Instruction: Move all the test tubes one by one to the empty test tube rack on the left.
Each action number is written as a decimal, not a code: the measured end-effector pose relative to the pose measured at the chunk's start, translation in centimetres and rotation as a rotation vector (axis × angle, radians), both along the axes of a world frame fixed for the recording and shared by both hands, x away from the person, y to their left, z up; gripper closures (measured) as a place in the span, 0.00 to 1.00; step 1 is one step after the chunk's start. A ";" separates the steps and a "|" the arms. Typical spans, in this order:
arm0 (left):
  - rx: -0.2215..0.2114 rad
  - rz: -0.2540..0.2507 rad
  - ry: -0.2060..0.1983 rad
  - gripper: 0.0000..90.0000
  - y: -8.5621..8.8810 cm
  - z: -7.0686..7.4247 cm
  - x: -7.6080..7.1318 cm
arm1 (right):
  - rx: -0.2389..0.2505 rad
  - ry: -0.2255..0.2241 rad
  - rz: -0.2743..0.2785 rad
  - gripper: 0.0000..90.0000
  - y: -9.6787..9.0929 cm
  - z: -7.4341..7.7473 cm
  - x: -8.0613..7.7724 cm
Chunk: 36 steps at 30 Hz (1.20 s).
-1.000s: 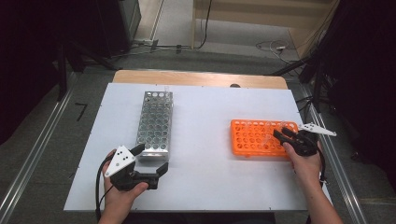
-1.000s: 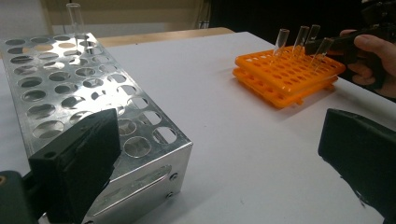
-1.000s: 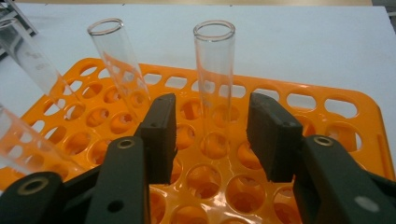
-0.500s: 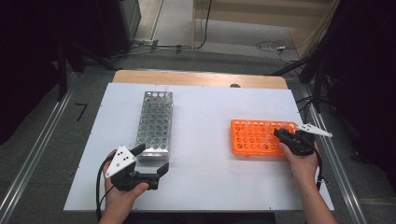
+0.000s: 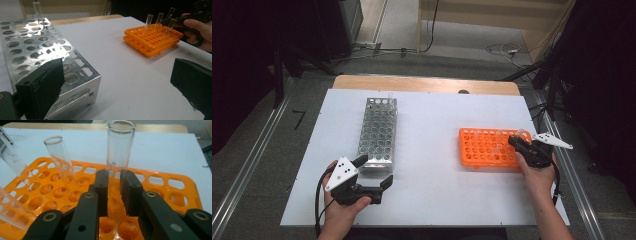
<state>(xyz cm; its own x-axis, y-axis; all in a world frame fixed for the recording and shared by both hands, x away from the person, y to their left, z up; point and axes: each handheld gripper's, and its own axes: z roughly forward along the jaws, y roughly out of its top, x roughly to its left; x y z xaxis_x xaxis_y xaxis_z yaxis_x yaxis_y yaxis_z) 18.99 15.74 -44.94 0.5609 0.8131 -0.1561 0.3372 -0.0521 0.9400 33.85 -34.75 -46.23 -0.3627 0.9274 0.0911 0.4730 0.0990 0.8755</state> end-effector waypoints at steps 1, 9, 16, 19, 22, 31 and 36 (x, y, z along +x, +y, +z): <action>0.000 0.001 -0.001 0.00 0.0 0.0 0.0 | 0.007 -0.005 -0.001 0.82 -0.1 0.3 -0.1; 0.000 0.002 -0.003 0.00 0.2 0.0 0.0 | 0.026 -0.033 0.017 0.82 -1.0 2.3 -1.5; 0.001 0.002 -0.001 0.00 0.1 0.0 0.0 | 0.021 -0.051 0.057 0.82 -0.7 3.5 -2.4; 0.003 0.001 -0.001 0.00 0.1 0.0 0.0 | 0.028 -0.062 0.081 0.82 -0.3 4.2 -2.8; -0.001 0.002 -0.001 0.00 0.0 0.0 0.1 | 0.022 -0.080 0.107 0.82 0.4 4.9 -3.2; 0.000 -0.001 -0.002 0.00 -0.1 0.0 0.1 | 0.036 -0.128 0.173 0.82 2.0 6.9 -4.5; 0.001 -0.005 -0.002 0.00 -0.4 0.0 0.1 | 0.041 -0.157 0.221 0.82 3.2 7.9 -5.3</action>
